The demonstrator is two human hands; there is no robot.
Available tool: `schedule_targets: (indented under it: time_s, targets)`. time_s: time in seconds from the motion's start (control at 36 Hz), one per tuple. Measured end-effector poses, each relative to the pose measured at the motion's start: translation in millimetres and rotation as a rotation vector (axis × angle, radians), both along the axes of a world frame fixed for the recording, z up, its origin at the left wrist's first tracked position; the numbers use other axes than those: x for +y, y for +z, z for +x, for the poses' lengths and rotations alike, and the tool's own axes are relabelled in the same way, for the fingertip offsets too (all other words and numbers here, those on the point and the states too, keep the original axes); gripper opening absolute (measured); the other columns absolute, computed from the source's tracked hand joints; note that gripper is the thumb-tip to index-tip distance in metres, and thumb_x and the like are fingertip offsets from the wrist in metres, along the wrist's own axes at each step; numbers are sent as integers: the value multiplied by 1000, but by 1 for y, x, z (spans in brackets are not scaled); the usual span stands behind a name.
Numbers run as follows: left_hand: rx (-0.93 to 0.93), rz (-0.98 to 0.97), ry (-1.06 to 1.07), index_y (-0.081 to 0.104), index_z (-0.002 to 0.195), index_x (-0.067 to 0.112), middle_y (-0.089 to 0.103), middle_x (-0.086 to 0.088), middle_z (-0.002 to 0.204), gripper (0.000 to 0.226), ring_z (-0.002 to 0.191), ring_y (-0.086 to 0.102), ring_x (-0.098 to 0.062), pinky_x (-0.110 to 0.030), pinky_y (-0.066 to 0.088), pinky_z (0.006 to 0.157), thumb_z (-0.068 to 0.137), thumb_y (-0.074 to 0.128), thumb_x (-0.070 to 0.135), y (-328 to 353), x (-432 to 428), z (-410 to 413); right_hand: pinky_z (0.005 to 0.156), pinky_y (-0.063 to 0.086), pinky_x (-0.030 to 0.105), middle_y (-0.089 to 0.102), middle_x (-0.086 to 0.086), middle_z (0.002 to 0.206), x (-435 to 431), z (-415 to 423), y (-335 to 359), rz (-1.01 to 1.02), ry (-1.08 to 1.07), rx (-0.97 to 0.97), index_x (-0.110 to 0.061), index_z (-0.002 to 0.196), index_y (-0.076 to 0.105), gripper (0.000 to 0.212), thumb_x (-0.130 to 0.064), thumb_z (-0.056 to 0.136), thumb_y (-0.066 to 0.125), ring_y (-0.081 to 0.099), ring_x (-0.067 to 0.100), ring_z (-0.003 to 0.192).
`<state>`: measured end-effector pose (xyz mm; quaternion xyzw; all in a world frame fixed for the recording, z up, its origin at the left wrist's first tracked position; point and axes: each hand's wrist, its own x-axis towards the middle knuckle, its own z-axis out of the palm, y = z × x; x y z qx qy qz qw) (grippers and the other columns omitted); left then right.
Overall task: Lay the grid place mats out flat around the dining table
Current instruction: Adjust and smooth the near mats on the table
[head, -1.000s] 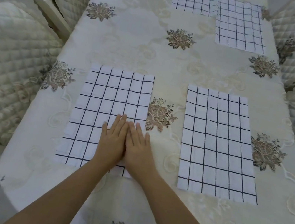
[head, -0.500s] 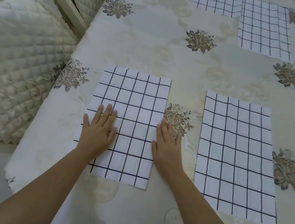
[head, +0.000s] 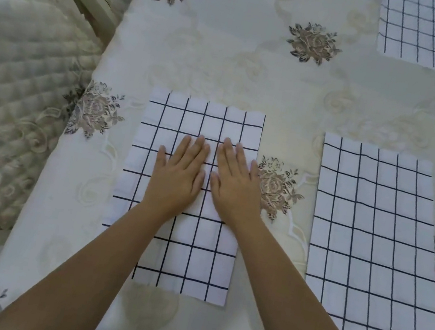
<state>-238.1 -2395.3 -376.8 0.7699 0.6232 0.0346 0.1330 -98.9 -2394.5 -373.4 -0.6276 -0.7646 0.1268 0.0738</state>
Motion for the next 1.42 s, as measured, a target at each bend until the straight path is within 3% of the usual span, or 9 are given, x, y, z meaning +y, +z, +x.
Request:
schedule_targets:
  time_s: [0.14,0.31,0.39,0.58,0.89,1.06,1.22,1.31,1.42]
  targets:
    - [41,-8,47,16,148,22,7,7,155,66,145,6,-16,-53,10,112,87,7,46,6,18,-19,110,24,51,27,6,153,7,27,-5,23,-128,-26,-9,145,29,58,-35,94,23,26,25,141]
    - [19,-3,76,26,146,14,15,-4,156,69,145,10,-24,-58,11,110,86,7,41,10,42,-30,106,28,57,36,15,148,19,28,3,19,-198,21,0,136,43,58,-31,91,24,33,34,137]
    - [-4,41,53,35,141,5,23,-10,154,65,144,16,-29,-58,13,111,88,11,34,17,53,-20,112,14,56,23,15,154,35,10,12,-12,-177,78,-1,141,35,57,-28,91,24,16,34,143]
    - [43,-58,-12,4,149,24,-6,8,157,51,145,-9,-12,-50,-3,114,101,20,32,9,73,-7,115,3,50,1,1,159,62,-23,11,-84,87,-74,-14,150,7,53,-28,100,20,-2,22,146]
    - [39,18,219,24,147,17,14,-3,157,69,145,11,-23,-60,9,109,85,8,43,10,56,-71,114,1,52,-7,-3,158,59,42,11,-121,-139,-84,-18,150,1,57,-35,100,23,-6,18,146]
    - [-75,19,378,31,142,-1,17,-29,150,70,139,17,-45,-72,24,96,86,24,42,18,8,-66,115,-8,46,-10,3,158,48,39,35,-302,-361,353,-8,149,-7,66,-28,99,32,-10,18,145]
    - [-75,174,177,39,134,-1,39,-23,143,54,134,35,-35,-64,34,96,87,33,23,31,-62,-20,116,0,46,3,11,158,-34,5,50,-171,-195,241,-6,149,10,62,-26,95,35,2,28,146]
    - [-29,108,56,36,136,7,43,-15,142,53,134,34,-27,-62,38,93,88,33,30,19,-98,-5,102,32,57,42,20,143,-83,-15,34,-100,-50,101,-1,136,40,62,-32,82,37,40,35,133]
    - [31,12,62,37,138,16,42,-6,144,51,135,30,-21,-61,37,95,90,31,34,9,-117,-14,101,36,55,41,10,146,-117,-4,11,-105,31,1,-8,139,37,60,-38,87,38,29,26,136]
